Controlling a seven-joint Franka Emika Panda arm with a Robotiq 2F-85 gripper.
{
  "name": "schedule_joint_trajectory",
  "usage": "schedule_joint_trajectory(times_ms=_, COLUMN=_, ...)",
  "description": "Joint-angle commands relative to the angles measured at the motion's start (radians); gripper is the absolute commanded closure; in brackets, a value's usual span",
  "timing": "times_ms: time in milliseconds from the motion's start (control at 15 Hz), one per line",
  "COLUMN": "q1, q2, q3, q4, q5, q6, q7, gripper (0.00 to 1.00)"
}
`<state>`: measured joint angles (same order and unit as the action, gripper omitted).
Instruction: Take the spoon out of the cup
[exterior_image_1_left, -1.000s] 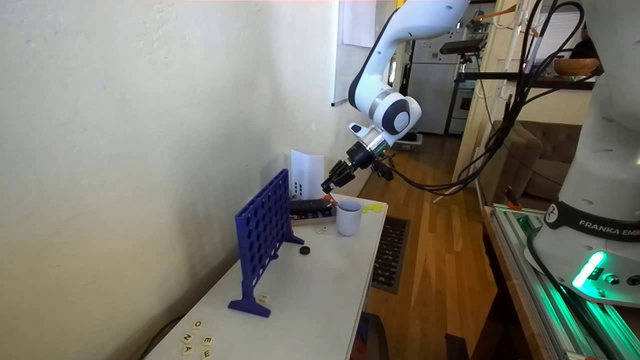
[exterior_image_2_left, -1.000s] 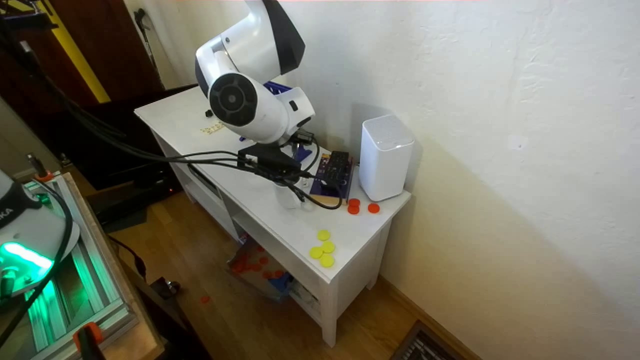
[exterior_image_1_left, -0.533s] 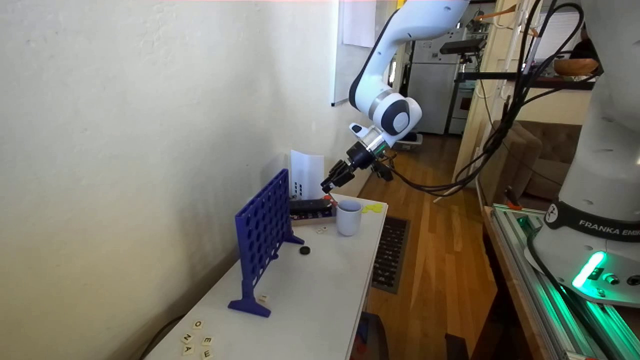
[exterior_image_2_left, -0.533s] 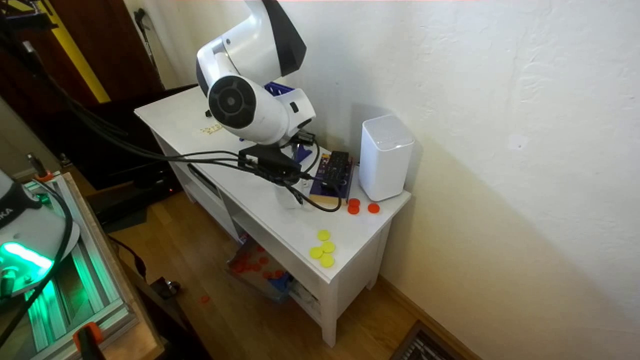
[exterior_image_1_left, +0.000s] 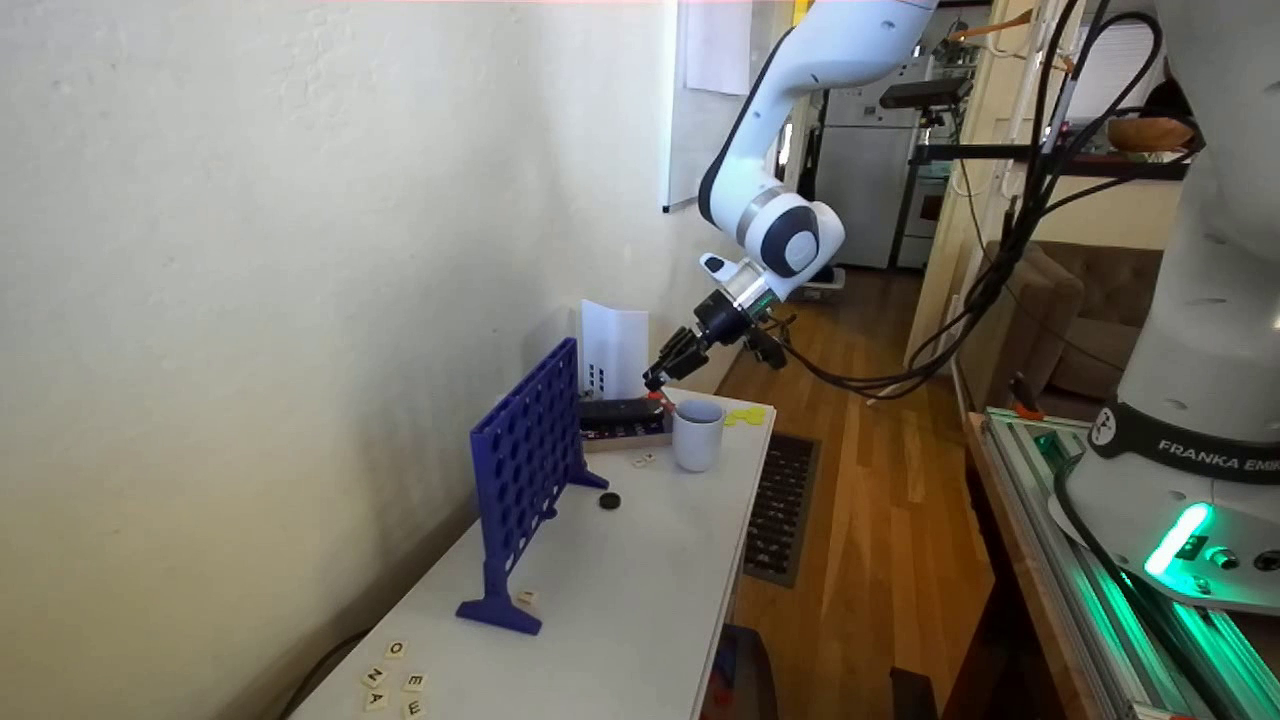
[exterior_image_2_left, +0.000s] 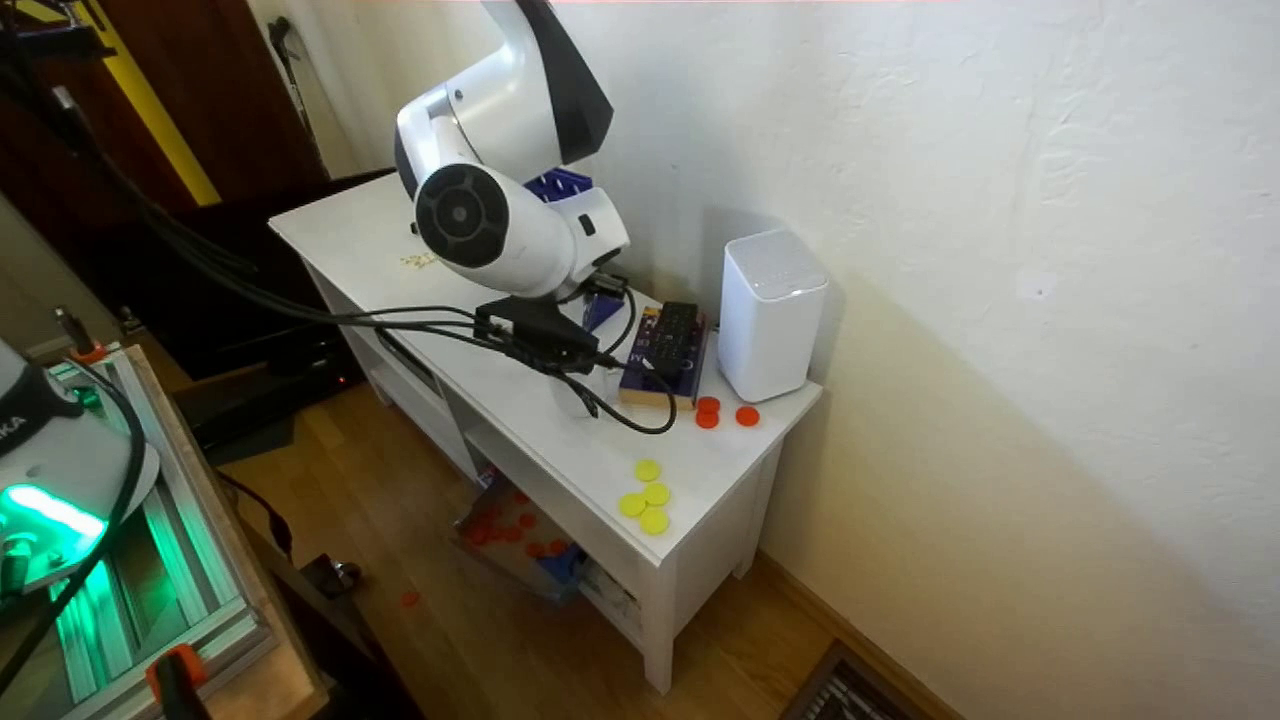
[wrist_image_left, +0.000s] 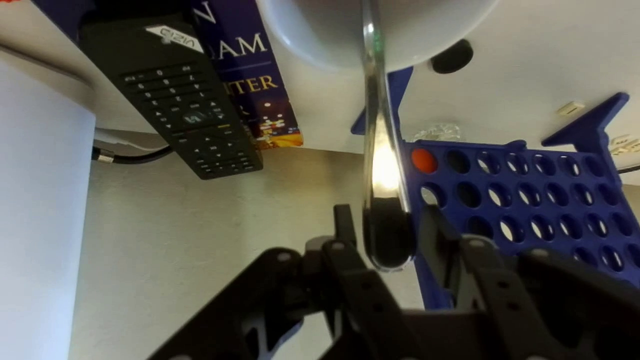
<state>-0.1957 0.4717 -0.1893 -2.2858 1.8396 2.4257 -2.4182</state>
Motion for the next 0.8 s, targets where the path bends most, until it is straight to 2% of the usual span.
schedule_joint_trajectory(times_ms=0, q1=0.019, q2=0.024, q3=-0.021, q4=0.016, q5=0.042, q6=-0.018, q7=-0.027, gripper=0.64)
schedule_joint_trajectory(times_ms=133, q1=0.020, q2=0.025, q3=-0.023, q4=0.016, q5=0.045, q6=-0.018, q7=-0.028, gripper=0.78)
schedule_joint_trajectory(times_ms=200, q1=0.020, q2=0.024, q3=-0.025, q4=0.015, q5=0.047, q6=-0.017, q7=-0.030, gripper=0.95)
schedule_joint_trajectory(times_ms=733, q1=0.019, q2=-0.001, q3=-0.037, q4=-0.004, q5=0.042, q6=-0.029, q7=-0.046, gripper=0.93)
